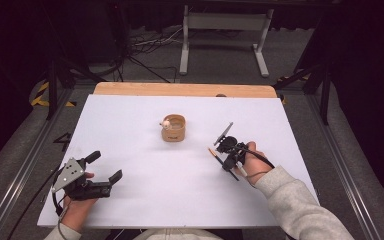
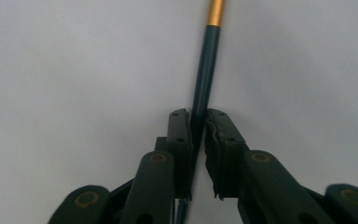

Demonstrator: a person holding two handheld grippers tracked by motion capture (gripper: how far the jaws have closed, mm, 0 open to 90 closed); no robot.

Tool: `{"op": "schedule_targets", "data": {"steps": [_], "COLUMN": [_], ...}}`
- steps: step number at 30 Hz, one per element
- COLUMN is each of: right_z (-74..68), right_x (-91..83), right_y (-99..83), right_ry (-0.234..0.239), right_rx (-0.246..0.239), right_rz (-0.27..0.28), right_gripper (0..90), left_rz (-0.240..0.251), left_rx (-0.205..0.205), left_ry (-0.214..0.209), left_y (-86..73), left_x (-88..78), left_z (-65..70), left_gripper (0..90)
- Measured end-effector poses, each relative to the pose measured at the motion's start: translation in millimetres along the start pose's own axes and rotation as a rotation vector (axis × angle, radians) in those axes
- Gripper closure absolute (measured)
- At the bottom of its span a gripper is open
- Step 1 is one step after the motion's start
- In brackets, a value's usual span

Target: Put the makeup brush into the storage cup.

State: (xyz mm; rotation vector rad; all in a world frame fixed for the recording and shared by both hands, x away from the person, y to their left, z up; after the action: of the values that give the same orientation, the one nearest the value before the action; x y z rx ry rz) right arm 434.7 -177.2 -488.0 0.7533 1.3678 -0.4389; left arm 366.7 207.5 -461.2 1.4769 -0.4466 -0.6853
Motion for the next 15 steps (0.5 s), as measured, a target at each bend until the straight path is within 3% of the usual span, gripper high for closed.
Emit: {"op": "schedule_targets", "data": {"steps": [7, 15], "right_z": [-1.4, -2.7], "right_x": [0.2, -5.6], "right_y": [0.9, 2.3], "right_ry": [-0.015, -0.003], "right_rx": [-0.019, -0.028], "right_rz": [-0.008, 0.028], "right_gripper": [83.7, 84.0], "left_rz": [-0.001, -0.002], "left_rx": [0.005, 0.001], "left_ry": [0.0, 0.001], "left_y": [-0.1, -0.5], "left_x": [0.4, 1.0], "left_z": [0.6, 0.7], "left_gripper": [0.2, 0.2]}}
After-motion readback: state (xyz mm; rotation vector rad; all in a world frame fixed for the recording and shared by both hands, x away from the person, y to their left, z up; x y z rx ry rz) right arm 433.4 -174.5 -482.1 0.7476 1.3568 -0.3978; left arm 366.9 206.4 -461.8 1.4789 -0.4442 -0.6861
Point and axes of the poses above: each handheld gripper's, and its own axes: x roughly forward along the jaws, y roughly out of its top, z roughly to its right, the point moved 7 cm from there along x, roughly forward along the jaws, and after that the axes turned 4 degrees about z, right-handed, at the moved point
